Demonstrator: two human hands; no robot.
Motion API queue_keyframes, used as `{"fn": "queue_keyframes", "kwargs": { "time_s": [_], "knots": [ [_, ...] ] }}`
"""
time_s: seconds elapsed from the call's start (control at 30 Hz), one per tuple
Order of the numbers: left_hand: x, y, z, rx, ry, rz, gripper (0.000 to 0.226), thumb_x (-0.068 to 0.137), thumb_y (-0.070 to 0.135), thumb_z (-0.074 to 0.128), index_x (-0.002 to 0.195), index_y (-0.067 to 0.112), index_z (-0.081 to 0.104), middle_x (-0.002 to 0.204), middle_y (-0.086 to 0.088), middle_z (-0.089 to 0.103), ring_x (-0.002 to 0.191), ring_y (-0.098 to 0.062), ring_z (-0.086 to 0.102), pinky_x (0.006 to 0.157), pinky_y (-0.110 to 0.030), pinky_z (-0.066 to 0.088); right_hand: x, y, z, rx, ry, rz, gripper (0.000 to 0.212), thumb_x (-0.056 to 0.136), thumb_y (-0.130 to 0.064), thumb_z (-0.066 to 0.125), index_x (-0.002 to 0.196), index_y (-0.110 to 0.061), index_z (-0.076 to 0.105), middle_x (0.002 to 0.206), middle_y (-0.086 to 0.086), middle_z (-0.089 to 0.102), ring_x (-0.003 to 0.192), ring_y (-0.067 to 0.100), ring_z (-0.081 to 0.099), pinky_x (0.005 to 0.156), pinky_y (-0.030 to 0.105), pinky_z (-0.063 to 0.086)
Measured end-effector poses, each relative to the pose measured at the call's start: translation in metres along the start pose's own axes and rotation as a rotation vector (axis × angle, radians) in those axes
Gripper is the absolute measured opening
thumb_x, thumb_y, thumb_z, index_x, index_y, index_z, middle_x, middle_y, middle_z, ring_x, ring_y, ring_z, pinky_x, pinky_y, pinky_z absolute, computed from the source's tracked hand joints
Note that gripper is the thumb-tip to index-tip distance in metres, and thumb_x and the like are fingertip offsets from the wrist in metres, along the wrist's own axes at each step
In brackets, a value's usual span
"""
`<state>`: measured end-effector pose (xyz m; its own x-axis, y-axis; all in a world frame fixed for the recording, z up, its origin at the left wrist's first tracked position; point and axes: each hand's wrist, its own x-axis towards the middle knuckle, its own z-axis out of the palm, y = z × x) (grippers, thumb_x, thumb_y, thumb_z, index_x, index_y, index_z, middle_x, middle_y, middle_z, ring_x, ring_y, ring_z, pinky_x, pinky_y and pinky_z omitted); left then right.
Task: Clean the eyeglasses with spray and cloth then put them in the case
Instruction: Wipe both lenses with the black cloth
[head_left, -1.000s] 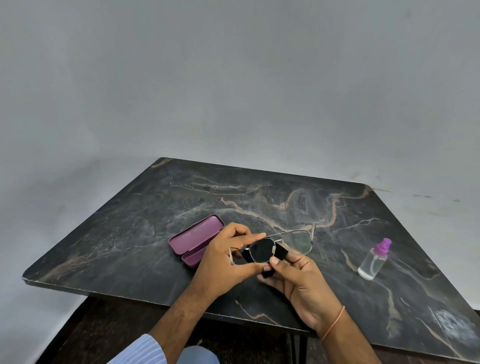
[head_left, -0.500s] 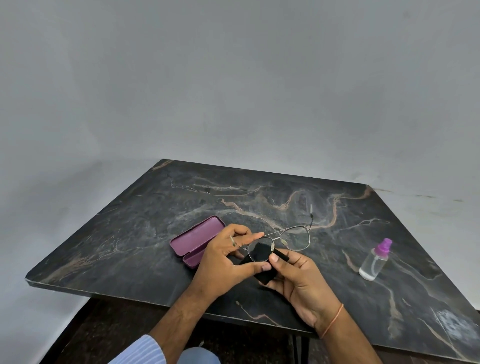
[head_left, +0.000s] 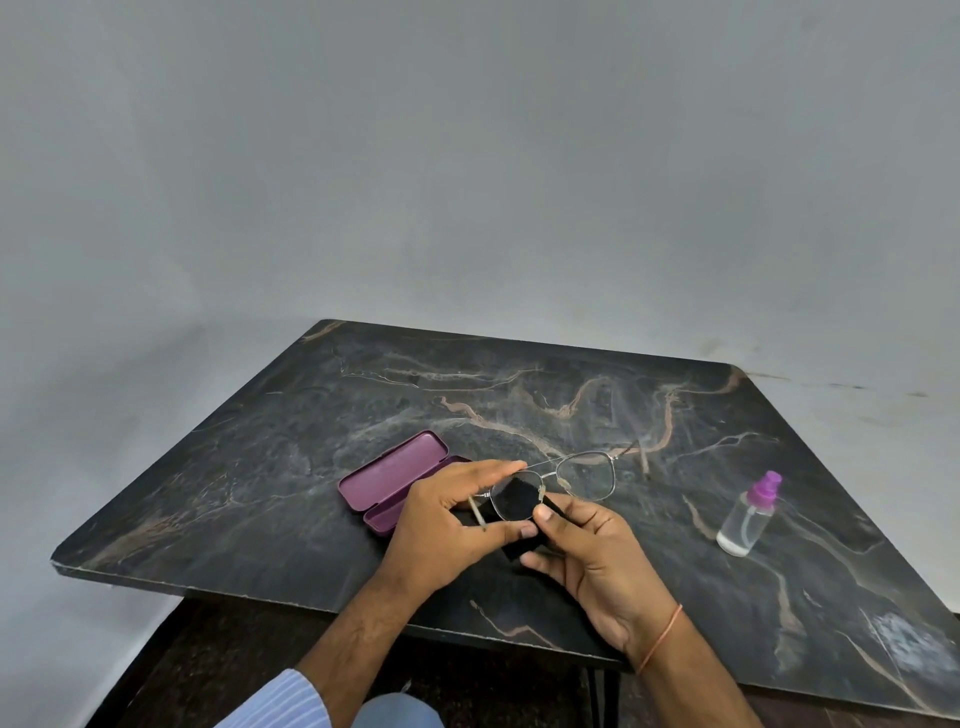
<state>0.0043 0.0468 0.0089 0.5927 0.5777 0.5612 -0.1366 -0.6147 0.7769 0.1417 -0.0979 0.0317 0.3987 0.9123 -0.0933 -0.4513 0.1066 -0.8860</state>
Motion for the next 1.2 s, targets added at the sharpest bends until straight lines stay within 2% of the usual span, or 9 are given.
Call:
{"fn": "queue_keyframes", "kwargs": {
  "time_s": [0.13,0.27,0.43,0.6,0.73,0.8,0.93,1.07,1.2],
  "knots": [
    [-0.001,0.002,0.000,-0.015,0.004,-0.042,0.063,0.074,0.025,0.102,0.133,0.028,0.079,0.129,0.018,0.080,0.125,-0.003,0.074,0.109,-0.036,0.060,0.001,0.007,-0.002,-0.003,0.101,-0.054,0.018,0.080,-0.005,0.078,0.098,-0.003,0.083,0.099,0.021,0.077,0.083,0.023,0.075,0.066,0.028,0.065],
    [-0.001,0.003,0.000,-0.002,-0.020,-0.048,0.064,0.076,0.025,0.101,0.136,0.030,0.078,0.130,0.019,0.079,0.126,-0.004,0.073,0.106,-0.036,0.062,0.001,0.009,-0.002,0.057,0.111,-0.081,0.036,0.081,0.000,0.075,0.116,-0.001,0.077,0.112,0.023,0.077,0.088,0.025,0.076,0.078,0.034,0.067],
    [-0.001,0.002,0.002,-0.026,-0.022,-0.059,0.064,0.075,0.023,0.102,0.135,0.025,0.079,0.130,0.016,0.080,0.125,-0.005,0.074,0.109,-0.033,0.059,-0.001,0.005,-0.001,0.073,0.043,-0.032,0.023,0.084,-0.002,0.073,0.098,-0.015,0.085,0.096,0.015,0.076,0.082,0.024,0.075,0.084,0.042,0.066],
    [-0.002,0.004,0.001,-0.007,-0.022,-0.063,0.066,0.073,0.023,0.103,0.134,0.026,0.079,0.129,0.017,0.080,0.124,-0.001,0.074,0.109,-0.025,0.058,0.000,0.007,-0.001,0.031,0.090,-0.075,0.025,0.085,-0.004,0.074,0.108,-0.009,0.083,0.104,0.020,0.077,0.086,0.026,0.076,0.078,0.038,0.067],
    [-0.003,0.005,0.001,0.014,-0.016,-0.067,0.066,0.074,0.027,0.103,0.135,0.028,0.078,0.130,0.018,0.080,0.125,-0.001,0.073,0.106,-0.031,0.061,-0.002,0.011,-0.001,-0.050,0.141,-0.171,0.032,0.083,-0.008,0.076,0.115,-0.004,0.079,0.115,0.024,0.078,0.095,0.032,0.075,0.073,0.034,0.064],
    [-0.003,0.006,0.000,0.028,-0.014,-0.071,0.066,0.075,0.028,0.102,0.136,0.029,0.078,0.129,0.020,0.079,0.126,0.000,0.073,0.104,-0.034,0.062,-0.002,0.011,0.000,-0.067,0.151,-0.182,0.029,0.082,-0.010,0.077,0.110,-0.003,0.079,0.110,0.025,0.079,0.093,0.032,0.076,0.071,0.035,0.063],
    [-0.005,0.007,-0.001,0.028,-0.024,-0.096,0.064,0.076,0.029,0.102,0.136,0.030,0.078,0.129,0.021,0.079,0.127,-0.001,0.072,0.103,-0.040,0.063,-0.003,0.011,0.001,-0.085,0.128,-0.167,0.021,0.082,-0.013,0.078,0.100,-0.001,0.081,0.097,0.023,0.078,0.086,0.032,0.076,0.077,0.043,0.063],
    [-0.004,0.008,-0.002,0.048,-0.036,-0.108,0.065,0.076,0.032,0.101,0.137,0.035,0.077,0.131,0.024,0.078,0.129,0.002,0.070,0.100,-0.037,0.064,-0.003,0.009,0.002,-0.090,0.068,-0.131,0.018,0.087,-0.015,0.072,0.097,-0.001,0.080,0.089,0.019,0.077,0.081,0.026,0.076,0.072,0.035,0.064],
    [-0.003,0.008,-0.001,0.031,-0.051,-0.118,0.066,0.076,0.032,0.102,0.136,0.037,0.076,0.132,0.025,0.077,0.130,0.003,0.069,0.102,-0.031,0.062,-0.003,0.007,0.001,-0.071,0.005,-0.084,0.019,0.091,-0.018,0.068,0.089,-0.003,0.079,0.086,0.016,0.074,0.083,0.021,0.074,0.075,0.031,0.063]
  ]
}}
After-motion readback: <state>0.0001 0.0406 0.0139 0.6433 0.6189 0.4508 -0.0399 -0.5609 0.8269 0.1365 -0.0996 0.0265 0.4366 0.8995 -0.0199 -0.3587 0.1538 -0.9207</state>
